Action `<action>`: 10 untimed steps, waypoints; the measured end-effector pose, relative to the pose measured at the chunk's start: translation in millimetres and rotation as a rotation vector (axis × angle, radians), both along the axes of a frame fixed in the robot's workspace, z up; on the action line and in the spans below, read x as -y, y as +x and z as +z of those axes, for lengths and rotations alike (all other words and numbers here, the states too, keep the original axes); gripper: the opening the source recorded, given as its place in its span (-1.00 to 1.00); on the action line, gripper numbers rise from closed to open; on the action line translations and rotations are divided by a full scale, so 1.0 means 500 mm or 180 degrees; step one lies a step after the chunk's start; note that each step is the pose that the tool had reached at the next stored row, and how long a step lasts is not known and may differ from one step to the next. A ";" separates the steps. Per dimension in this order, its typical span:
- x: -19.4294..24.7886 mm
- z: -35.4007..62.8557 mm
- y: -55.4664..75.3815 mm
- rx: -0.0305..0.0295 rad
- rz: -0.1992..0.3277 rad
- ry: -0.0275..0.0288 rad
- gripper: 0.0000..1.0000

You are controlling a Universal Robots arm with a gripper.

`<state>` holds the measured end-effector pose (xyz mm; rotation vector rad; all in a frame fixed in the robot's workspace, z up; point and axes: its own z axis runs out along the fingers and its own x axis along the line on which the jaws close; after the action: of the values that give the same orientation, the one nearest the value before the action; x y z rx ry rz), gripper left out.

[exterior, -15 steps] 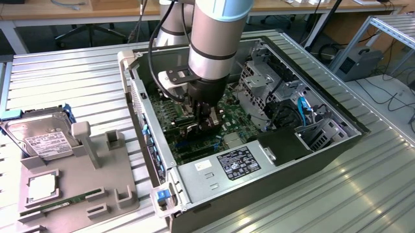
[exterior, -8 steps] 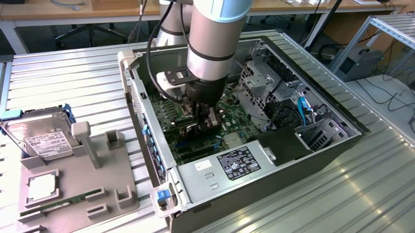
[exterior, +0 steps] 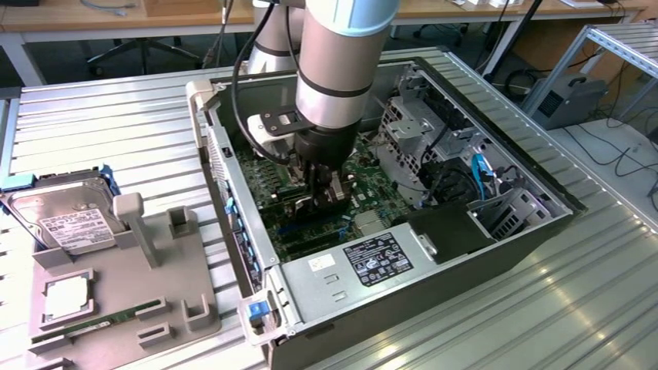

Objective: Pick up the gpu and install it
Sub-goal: 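Insert the gpu into the slot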

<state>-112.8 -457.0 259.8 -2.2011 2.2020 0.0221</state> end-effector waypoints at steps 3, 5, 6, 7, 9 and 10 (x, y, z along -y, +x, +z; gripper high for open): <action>0.0001 0.000 0.000 0.0000 0.0000 0.0000 -0.47; 0.0001 0.000 0.000 0.0000 0.0000 0.0000 -0.47; 0.0001 0.000 0.000 0.0000 0.0000 0.0000 -0.47; 0.0001 0.000 0.000 0.0000 0.0000 0.0000 -0.47; 0.0000 0.000 0.000 0.0000 0.0000 0.0000 -0.47; 0.0001 -0.001 0.000 0.0000 0.0000 0.0000 -0.47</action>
<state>-112.8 -457.0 259.2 -2.2012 2.2019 0.0222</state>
